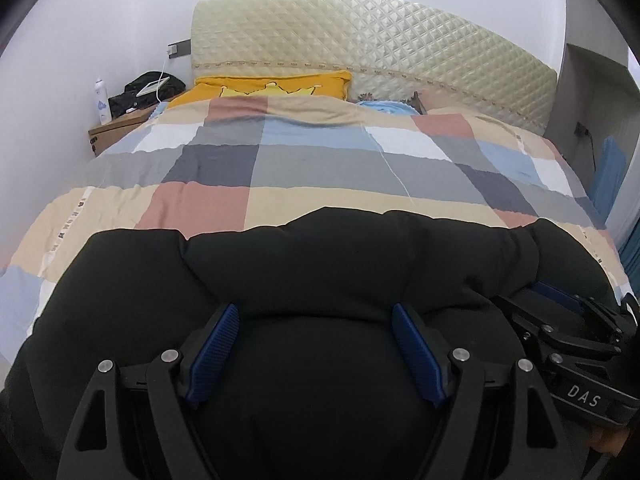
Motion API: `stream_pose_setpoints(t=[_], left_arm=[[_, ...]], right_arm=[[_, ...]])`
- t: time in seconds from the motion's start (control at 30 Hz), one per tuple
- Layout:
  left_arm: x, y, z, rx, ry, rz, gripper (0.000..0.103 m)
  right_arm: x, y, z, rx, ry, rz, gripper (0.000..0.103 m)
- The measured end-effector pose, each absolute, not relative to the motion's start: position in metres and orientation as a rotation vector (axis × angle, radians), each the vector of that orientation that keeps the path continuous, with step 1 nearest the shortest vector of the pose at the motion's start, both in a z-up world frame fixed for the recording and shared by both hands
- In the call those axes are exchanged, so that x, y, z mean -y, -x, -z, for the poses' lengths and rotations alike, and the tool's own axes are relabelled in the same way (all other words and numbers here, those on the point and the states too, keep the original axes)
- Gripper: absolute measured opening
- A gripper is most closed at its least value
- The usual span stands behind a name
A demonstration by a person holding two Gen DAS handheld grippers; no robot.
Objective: Fold large clothes
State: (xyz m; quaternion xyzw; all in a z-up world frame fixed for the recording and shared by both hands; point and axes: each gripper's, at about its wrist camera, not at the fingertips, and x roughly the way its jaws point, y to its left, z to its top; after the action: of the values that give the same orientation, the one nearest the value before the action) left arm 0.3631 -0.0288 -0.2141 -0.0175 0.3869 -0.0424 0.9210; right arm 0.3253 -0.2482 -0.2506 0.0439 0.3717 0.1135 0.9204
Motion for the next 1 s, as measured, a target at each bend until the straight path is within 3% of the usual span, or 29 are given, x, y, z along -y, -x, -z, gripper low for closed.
stream_pose_setpoints(t=[0.5,1.0], left_arm=[[-0.028,-0.315,0.162,-0.717,0.108,0.066,0.078],[-0.082,-0.333,0.205,-0.811,0.224,0.048,0.078]], right_arm=[[0.273,-0.296,0.204,-0.696,-0.060,-0.246,0.081],[0.303,-0.321,0.243,-0.804,-0.097,-0.249,0.081]])
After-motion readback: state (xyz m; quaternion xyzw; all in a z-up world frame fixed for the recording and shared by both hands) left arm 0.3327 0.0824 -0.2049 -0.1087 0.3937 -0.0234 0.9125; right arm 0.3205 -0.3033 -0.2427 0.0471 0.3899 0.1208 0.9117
